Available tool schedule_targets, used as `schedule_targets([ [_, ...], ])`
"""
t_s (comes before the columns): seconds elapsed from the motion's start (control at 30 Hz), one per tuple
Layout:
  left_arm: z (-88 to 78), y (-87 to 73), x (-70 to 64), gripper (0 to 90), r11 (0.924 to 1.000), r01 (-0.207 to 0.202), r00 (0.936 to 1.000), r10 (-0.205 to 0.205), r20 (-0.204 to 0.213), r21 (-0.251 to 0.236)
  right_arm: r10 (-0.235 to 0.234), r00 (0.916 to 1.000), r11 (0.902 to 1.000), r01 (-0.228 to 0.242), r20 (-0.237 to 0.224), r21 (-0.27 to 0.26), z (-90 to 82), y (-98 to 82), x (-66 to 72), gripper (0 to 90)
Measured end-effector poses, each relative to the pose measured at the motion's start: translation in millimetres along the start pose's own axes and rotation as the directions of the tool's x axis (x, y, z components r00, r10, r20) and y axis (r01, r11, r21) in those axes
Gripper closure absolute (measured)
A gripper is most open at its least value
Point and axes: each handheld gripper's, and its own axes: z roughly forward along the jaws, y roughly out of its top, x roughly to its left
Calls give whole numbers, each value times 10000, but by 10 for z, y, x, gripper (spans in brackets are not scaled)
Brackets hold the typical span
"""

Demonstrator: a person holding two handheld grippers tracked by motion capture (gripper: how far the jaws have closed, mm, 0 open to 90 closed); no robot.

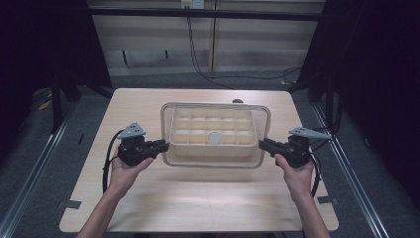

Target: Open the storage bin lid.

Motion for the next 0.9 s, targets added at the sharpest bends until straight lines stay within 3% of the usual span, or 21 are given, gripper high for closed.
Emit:
schedule_targets([
  [0.73,-83,-129,-161,748,9992,-129,9998,123,134,391,37,9996,9999,-33,-266,142,-210,-169,96,743],
  [0.9,-103,-136,-216,748,9978,-364,9993,360,85,561,-1,9996,9999,5,-275,122,-262,-192,111,743],
])
